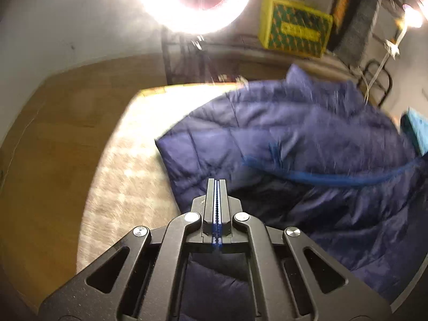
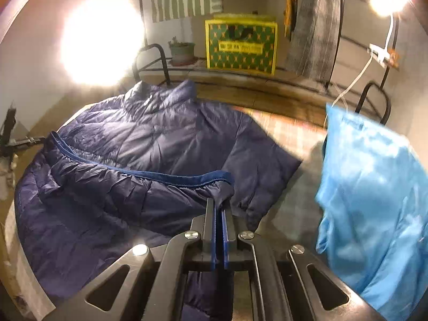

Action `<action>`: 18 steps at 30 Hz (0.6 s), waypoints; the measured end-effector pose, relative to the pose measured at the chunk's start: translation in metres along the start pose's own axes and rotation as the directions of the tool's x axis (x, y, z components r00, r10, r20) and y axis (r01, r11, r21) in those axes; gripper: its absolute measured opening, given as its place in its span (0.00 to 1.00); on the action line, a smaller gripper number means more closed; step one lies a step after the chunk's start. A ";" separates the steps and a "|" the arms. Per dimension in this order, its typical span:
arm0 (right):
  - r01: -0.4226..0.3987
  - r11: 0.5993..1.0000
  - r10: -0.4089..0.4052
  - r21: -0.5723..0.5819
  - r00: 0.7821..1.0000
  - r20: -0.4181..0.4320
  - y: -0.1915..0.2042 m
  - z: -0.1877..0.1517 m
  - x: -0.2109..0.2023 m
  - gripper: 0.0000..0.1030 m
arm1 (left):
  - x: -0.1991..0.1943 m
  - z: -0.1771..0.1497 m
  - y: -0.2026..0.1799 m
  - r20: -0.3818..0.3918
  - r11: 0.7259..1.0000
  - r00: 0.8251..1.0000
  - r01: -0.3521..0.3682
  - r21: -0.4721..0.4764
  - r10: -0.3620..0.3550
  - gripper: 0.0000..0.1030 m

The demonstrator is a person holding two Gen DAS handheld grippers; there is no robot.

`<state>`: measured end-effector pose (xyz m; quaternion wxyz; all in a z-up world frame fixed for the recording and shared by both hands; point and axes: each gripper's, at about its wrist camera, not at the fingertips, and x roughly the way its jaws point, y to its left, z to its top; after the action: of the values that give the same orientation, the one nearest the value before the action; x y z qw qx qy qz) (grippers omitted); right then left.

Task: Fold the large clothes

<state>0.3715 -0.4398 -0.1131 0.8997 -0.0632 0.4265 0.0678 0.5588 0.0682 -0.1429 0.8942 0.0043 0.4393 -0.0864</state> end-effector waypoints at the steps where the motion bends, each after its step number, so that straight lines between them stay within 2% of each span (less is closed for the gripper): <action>1: 0.006 1.000 -0.006 -0.008 1.000 0.013 0.001 0.006 -0.003 0.00 | -0.004 0.006 0.002 0.018 1.000 1.000 0.021 -0.002 -0.021 0.00; 2: 0.005 1.000 -0.004 -0.013 1.000 0.023 0.002 0.013 -0.004 0.00 | -0.008 0.012 0.003 0.025 0.998 0.998 0.056 0.003 -0.056 0.00; 4: 0.002 0.999 -0.002 -0.033 1.000 0.017 0.005 0.023 -0.002 0.00 | -0.003 0.018 0.006 -0.011 0.994 0.994 0.106 -0.008 -0.106 0.00; 6: 0.008 0.998 -0.008 -0.055 1.000 0.005 0.008 0.026 0.003 0.00 | 0.005 0.019 0.010 -0.030 0.994 0.994 0.102 -0.041 -0.104 0.00; 7: 0.008 0.998 -0.008 -0.060 1.000 -0.003 0.010 0.025 0.006 0.00 | 0.012 0.019 0.013 -0.052 0.991 0.991 0.122 -0.050 -0.125 0.05; 8: 0.007 0.998 -0.008 -0.065 1.000 -0.014 0.010 0.023 0.010 0.00 | 0.020 0.017 0.016 -0.081 0.986 0.984 0.154 -0.072 -0.159 0.12; 10: 0.006 0.998 -0.008 -0.064 1.000 -0.030 0.010 0.019 0.016 0.00 | 0.033 0.011 0.022 -0.109 0.974 0.973 0.193 -0.118 -0.205 0.55; 11: 0.001 0.998 -0.004 -0.056 0.999 -0.043 0.008 0.015 0.021 0.00 | 0.038 0.008 0.022 -0.111 0.974 0.973 0.188 -0.124 -0.202 0.60; 16: -0.014 1.000 0.013 -0.021 0.996 -0.085 -0.002 0.006 0.037 0.01 | 0.069 -0.007 0.022 -0.180 0.969 0.960 0.187 -0.160 -0.215 0.60; 18: -0.020 1.000 0.018 -0.016 0.996 -0.091 -0.002 0.005 0.040 0.01 | 0.069 -0.010 0.018 -0.171 0.968 0.960 0.199 -0.150 -0.224 0.44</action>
<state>0.4005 -0.4382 -0.1405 0.8781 -0.0699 0.4670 0.0771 0.5955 0.0767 -0.2048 0.8330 -0.0935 0.5238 -0.1519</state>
